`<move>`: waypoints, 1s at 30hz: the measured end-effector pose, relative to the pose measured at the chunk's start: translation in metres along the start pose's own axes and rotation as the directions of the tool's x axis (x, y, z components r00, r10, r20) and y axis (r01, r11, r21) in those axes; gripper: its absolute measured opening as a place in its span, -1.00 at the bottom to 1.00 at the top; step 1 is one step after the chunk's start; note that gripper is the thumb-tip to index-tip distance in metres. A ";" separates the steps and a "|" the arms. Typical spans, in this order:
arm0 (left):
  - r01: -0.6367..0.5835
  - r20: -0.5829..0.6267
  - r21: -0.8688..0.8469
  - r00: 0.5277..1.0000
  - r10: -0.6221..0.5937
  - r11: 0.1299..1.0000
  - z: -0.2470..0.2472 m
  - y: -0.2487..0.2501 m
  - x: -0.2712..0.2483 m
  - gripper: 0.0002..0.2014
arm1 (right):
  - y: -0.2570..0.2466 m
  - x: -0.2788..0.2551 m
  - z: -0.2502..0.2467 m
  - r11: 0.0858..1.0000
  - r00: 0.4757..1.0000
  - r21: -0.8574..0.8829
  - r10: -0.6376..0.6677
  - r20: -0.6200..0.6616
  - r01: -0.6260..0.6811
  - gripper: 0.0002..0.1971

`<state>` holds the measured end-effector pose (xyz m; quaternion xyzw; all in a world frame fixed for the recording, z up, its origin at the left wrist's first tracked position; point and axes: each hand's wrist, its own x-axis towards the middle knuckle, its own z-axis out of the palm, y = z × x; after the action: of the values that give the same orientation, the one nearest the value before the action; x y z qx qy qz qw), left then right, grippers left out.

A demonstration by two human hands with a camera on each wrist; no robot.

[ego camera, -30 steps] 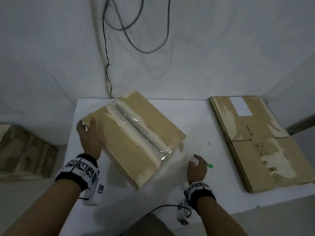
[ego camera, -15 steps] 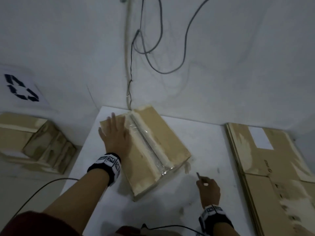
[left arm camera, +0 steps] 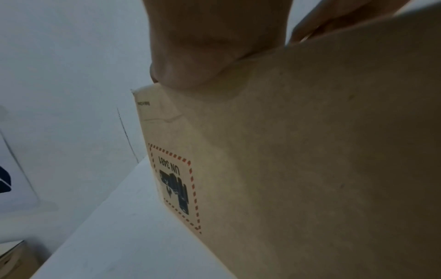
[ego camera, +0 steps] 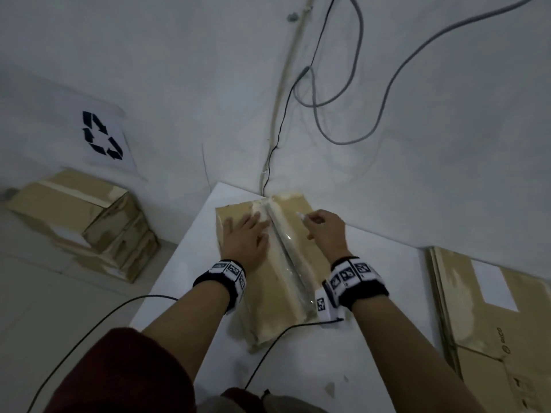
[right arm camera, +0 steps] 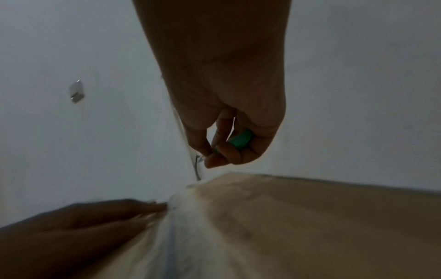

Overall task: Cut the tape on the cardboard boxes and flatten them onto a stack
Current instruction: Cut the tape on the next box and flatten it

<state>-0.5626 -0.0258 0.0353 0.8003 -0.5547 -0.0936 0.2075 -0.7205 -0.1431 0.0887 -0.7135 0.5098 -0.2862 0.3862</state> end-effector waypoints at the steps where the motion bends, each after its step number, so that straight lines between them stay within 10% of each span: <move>1: -0.005 -0.005 -0.003 1.000 0.005 1.000 0.000 -0.001 0.000 -0.53 | -0.004 0.005 0.016 1.000 0.999 -0.018 0.008 0.038 -0.007 -0.78; 30: 0.023 -0.152 -0.134 0.987 -0.043 0.991 0.016 -0.013 0.008 -0.65 | -0.035 0.019 0.084 0.827 0.958 -0.502 -0.141 0.249 0.252 -0.77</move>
<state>-0.5542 -0.0328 0.0161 0.7987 -0.5162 -0.0711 0.3010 -0.6293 -0.1333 0.0729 -0.8660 0.4504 -0.0995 0.1929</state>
